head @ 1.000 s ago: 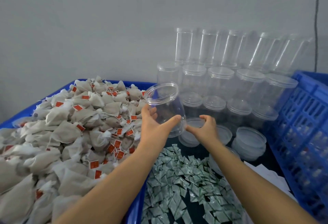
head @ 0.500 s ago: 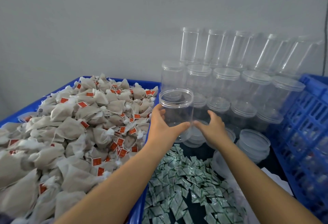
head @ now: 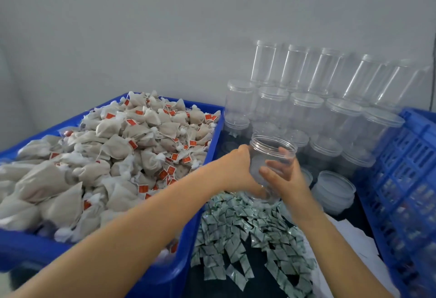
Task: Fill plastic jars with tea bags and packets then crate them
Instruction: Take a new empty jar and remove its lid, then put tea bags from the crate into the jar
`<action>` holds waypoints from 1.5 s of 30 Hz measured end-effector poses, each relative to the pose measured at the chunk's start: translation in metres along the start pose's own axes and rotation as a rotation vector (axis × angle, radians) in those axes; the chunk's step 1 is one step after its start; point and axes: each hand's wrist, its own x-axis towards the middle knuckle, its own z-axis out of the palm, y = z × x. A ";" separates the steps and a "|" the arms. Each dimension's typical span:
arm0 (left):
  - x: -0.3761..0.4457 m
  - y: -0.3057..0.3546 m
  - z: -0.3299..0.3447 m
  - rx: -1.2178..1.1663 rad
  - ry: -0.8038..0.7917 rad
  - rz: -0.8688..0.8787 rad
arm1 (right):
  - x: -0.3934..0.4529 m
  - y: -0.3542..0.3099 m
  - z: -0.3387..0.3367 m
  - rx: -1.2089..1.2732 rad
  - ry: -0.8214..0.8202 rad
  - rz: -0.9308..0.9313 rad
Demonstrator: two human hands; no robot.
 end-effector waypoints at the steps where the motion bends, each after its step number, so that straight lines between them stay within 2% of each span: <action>1: -0.004 0.002 -0.010 0.171 -0.019 -0.017 | -0.005 0.003 0.003 0.016 0.008 -0.007; 3: -0.014 0.001 -0.029 0.420 0.035 -0.058 | -0.015 0.010 0.012 0.022 -0.013 -0.017; 7: -0.032 -0.030 -0.048 0.680 0.310 -0.182 | -0.041 0.027 0.035 -0.023 -0.056 -0.018; 11: -0.041 -0.067 -0.050 0.773 0.211 -0.393 | -0.056 0.040 0.049 -0.015 -0.033 -0.012; 14: -0.041 -0.090 -0.046 0.819 0.161 -0.430 | -0.060 0.050 0.052 0.020 -0.016 -0.041; 24: -0.025 -0.125 -0.022 0.763 0.173 -0.340 | -0.065 0.063 0.053 -0.026 -0.022 -0.069; 28: -0.018 -0.129 -0.021 0.859 0.210 -0.431 | -0.068 0.062 0.055 -0.037 -0.024 -0.059; 32: -0.018 -0.140 -0.030 0.813 0.221 -0.542 | -0.069 0.065 0.058 -0.089 -0.053 -0.083; 34: -0.019 -0.146 -0.032 0.797 0.216 -0.523 | -0.070 0.066 0.060 -0.100 -0.077 -0.085; 39: -0.019 -0.147 -0.034 0.792 0.322 -0.463 | -0.074 0.069 0.061 -0.112 -0.114 -0.080; 43: -0.020 -0.143 -0.033 0.834 0.306 -0.457 | -0.076 0.068 0.061 -0.081 -0.122 -0.077; 45: -0.020 -0.141 -0.036 0.776 0.351 -0.429 | -0.077 0.068 0.061 -0.073 -0.126 -0.087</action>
